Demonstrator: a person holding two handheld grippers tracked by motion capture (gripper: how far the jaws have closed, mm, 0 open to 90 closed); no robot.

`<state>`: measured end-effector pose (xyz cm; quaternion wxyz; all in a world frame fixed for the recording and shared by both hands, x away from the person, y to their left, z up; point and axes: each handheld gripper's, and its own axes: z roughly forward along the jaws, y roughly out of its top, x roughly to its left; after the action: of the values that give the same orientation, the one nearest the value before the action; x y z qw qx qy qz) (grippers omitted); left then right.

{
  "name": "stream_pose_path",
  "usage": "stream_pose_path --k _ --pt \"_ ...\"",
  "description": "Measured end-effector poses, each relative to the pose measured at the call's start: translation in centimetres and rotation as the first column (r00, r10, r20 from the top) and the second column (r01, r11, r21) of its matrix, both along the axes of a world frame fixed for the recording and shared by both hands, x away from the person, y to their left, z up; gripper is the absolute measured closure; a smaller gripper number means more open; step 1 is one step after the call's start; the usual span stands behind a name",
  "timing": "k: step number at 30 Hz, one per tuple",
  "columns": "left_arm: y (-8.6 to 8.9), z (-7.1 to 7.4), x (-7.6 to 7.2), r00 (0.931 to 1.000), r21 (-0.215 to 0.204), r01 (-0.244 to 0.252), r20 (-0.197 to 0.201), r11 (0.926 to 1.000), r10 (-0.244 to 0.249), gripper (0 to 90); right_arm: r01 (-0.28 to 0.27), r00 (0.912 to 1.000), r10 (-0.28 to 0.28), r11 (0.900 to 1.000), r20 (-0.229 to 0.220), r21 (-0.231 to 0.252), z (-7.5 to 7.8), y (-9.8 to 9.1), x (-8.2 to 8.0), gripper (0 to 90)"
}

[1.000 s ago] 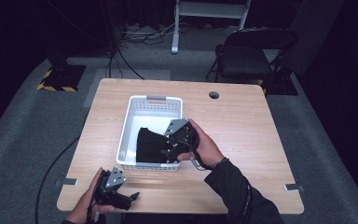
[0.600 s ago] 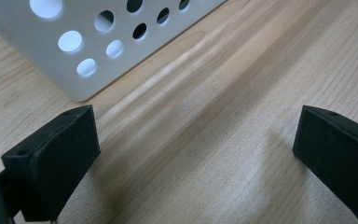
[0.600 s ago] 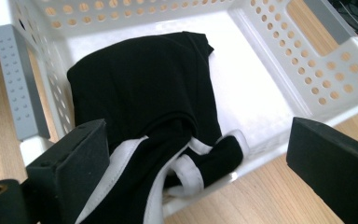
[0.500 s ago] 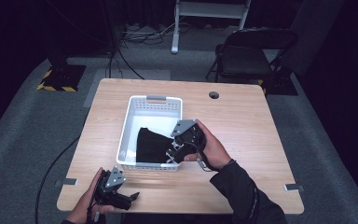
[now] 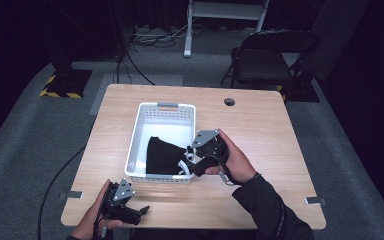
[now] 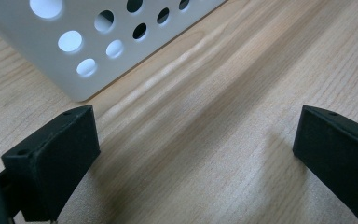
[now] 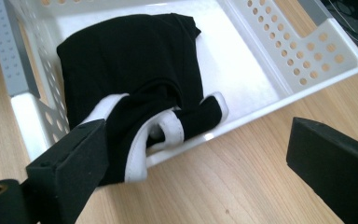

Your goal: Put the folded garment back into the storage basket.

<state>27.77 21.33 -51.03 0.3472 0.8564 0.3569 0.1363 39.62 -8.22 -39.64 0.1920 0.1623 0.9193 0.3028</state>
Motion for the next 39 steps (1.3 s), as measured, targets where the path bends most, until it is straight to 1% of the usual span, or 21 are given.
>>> stream_pose_path --k 11,17,24,29,30,39 --pt "0.0 0.0 0.0 1.0000 0.000 0.000 0.000 1.0000 0.000 0.2 0.011 0.9999 -0.011 0.9999 0.004 -0.007 -0.2 -1.8 -0.4 6.3" --pt "0.0 0.0 0.0 1.0000 0.000 0.000 0.000 1.0000 0.000 0.2 0.025 0.9996 -0.025 0.9994 0.013 -0.023 -0.3 -3.0 -0.6 6.4" --pt "0.0 0.0 0.0 1.0000 0.000 0.000 0.000 1.0000 0.000 0.2 0.036 0.9992 -0.036 0.9989 0.016 -0.031 -0.6 -4.1 -1.0 6.4" --pt "0.0 0.0 0.0 1.0000 0.003 0.001 0.000 1.0000 -0.001 0.2 0.037 0.9992 -0.036 0.9988 0.018 -0.032 -0.6 -4.2 -1.1 6.3" --pt "0.0 0.0 0.0 1.0000 0.003 0.001 0.000 1.0000 -0.001 0.2 0.051 0.9985 -0.051 0.9981 0.018 -0.033 -0.7 -5.1 -1.4 6.3" --pt "0.0 0.0 0.0 1.0000 0.003 0.001 0.000 1.0000 -0.001 0.2 0.081 0.9965 -0.080 0.9958 0.021 -0.042 -1.1 -6.9 -1.7 6.3"
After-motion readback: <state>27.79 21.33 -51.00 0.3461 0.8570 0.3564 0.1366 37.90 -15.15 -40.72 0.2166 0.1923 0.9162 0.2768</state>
